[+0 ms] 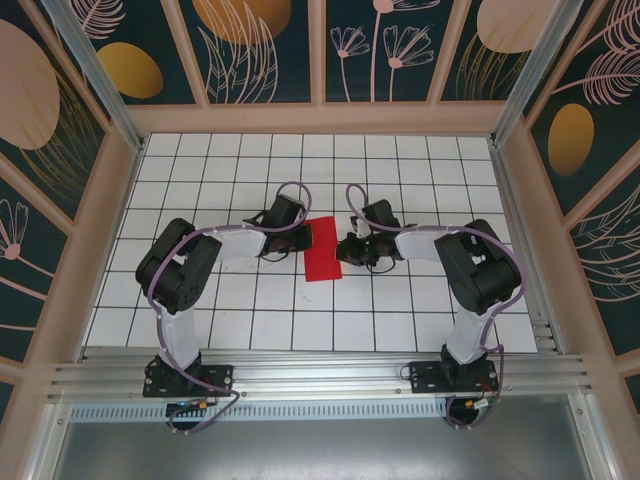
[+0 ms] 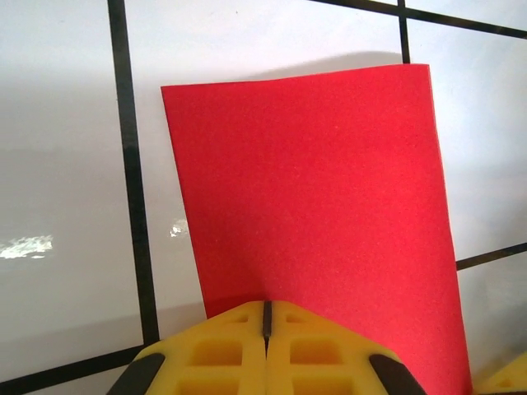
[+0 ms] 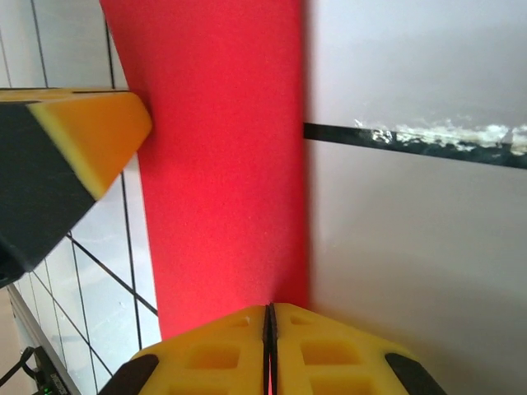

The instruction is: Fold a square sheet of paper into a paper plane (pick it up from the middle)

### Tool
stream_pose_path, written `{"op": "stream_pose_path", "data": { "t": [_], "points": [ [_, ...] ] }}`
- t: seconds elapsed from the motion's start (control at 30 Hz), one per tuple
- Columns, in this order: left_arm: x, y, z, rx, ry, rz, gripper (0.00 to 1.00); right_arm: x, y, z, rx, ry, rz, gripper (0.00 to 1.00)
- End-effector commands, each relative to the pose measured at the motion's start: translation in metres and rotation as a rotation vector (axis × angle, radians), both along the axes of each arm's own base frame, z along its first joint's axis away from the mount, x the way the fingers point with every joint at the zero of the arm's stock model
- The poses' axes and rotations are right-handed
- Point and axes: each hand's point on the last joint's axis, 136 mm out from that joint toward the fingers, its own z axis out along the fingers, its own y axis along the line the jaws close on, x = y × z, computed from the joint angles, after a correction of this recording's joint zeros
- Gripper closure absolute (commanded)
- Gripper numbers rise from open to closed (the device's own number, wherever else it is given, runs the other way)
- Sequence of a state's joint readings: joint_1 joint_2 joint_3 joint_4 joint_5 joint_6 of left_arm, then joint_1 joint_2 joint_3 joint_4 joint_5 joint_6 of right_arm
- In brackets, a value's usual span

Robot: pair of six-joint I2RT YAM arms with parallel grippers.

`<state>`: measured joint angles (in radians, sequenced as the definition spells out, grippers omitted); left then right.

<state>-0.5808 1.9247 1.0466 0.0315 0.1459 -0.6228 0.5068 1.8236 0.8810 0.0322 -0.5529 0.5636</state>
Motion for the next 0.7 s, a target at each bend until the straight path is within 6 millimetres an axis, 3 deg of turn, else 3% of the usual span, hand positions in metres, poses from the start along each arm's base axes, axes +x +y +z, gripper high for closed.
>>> {"op": "stream_pose_path", "data": {
  "t": [0.0,0.2,0.43,0.67],
  "points": [
    [-0.021,0.023,-0.021,0.072,0.107,0.033,0.94,0.001,0.009,-0.001,0.036,0.0,0.029,0.89],
    [-0.022,0.024,-0.024,0.075,0.112,0.037,0.93,0.001,0.015,0.003,0.064,-0.003,0.043,0.89],
    [-0.022,0.029,-0.026,0.096,0.11,0.052,0.93,-0.003,0.022,0.024,0.116,-0.042,0.062,0.88],
    [-0.022,0.034,-0.029,0.115,0.111,0.07,0.93,-0.033,0.021,0.006,0.078,0.03,0.074,0.88]
  ]
}}
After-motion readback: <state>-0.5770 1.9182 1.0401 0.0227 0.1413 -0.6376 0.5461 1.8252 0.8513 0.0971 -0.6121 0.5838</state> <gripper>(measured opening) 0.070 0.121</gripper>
